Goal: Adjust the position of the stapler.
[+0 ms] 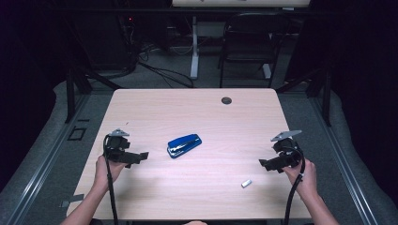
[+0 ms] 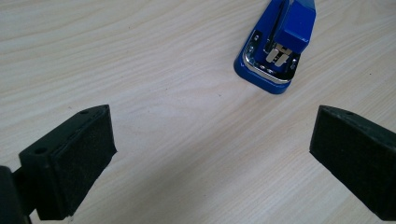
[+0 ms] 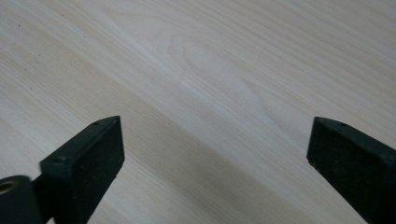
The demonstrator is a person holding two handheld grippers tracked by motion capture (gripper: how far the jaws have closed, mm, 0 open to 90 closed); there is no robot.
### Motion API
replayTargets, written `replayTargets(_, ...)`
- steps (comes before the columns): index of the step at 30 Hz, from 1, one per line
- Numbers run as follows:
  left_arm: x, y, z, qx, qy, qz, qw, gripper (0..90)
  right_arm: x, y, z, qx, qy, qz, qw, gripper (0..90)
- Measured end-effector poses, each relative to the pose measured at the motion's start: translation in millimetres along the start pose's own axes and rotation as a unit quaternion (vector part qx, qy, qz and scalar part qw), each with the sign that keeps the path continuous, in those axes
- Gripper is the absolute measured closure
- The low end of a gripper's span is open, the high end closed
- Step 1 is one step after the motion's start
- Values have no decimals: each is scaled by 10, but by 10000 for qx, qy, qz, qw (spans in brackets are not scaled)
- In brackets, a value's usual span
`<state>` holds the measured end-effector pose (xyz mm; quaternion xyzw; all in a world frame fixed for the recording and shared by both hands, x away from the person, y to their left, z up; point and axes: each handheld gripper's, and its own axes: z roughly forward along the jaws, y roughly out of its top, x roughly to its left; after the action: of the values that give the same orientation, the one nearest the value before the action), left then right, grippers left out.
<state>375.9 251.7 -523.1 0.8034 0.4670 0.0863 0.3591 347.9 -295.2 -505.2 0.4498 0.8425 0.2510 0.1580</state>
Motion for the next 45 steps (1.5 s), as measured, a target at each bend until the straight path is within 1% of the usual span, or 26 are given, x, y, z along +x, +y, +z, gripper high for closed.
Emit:
replayTargets(4,-3,19,19,-72,-29,44,10000,0,-10,1,5,-56,21,-34,10000,61)
replayTargets(7,0,35,34,-80,-133,78,9998,0,-19,4,16,-49,21,-53,10000,64)
replayTargets(9,-7,42,44,-121,-152,87,9998,0,-27,10,36,-11,50,-52,10000,64)
replayTargets(12,-25,78,82,-82,-260,137,9995,0,-29,19,55,22,66,-17,10000,64)
replayTargets(14,-49,113,120,-27,-310,263,9992,0,-22,28,66,56,64,-37,10000,64)
replayTargets(15,-71,146,159,6,-374,356,9987,0,-5,38,63,94,40,-72,9999,65)
replayTargets(17,-98,169,204,19,-448,425,9981,0,1,45,65,107,94,-93,9999,65)
replayTargets(18,-98,169,204,19,-448,425,9981,0,1,45,65,107,94,-93,9999,65)
replayTargets(19,-110,180,225,39,-472,454,9978,0,1,51,83,115,196,-1,9997,64)
replayTargets(20,-120,193,243,58,-486,499,9976,0,-4,57,88,114,290,10,9995,64)
replayTargets(22,-147,238,299,55,-579,549,9968,0,7,70,93,57,342,89,9994,64)
replayTargets(24,-158,253,322,60,-596,554,9967,0,9,76,92,77,315,59,9995,64)
replayTargets(26,-180,282,364,88,-647,639,9958,0,13,80,100,96,289,31,9995,64)
replayTargets(28,-209,306,410,115,-683,661,9954,0,2,77,99,153,288,2,9995,65)
replayTargets(31,-251,344,491,217,-696,757,9945,0,-9,65,95,139,232,20,9996,66)
replayTargets(32,-251,344,491,217,-696,757,9945,0,-9,65,95,139,232,20,9996,66)
replayTargets(34,-277,367,545,290,-738,812,9935,1,-17,60,96,132,260,32,9996,67)
replayTargets(35,-277,367,545,290,-738,812,9935,2,-17,60,96,132,260,32,9996,67)
replayTargets(36,-288,379,585,332,-703,838,9935,2,-14,61,94,133,256,25,9996,68)
replayTargets(37,-288,383,603,341,-756,835,9930,3,-13,62,92,145,235,10,9996,68)
replayTargets(38,-288,383,603,341,-756,835,9930,6,-9,63,93,135,215,16,9997,69)
replayTargets(40,-302,391,658,348,-743,837,9931,24,-3,65,95,141,209,-1,9997,70)
replayTargets(41,-302,397,669,376,-776,833,9928,40,1,64,97,130,222,8,9997,71)
replayTargets(43,-312,408,695,366,-781,829,9928,91,-3,63,98,161,194,-7,9997,72)
replayTargets(44,-312,408,695,366,-781,829,9928,134,-5,62,99,162,189,-3,9997,74)
replayTargets(45,-331,416,717,369,-864,884,9916,169,-6,61,101,152,191,10,9997,75)
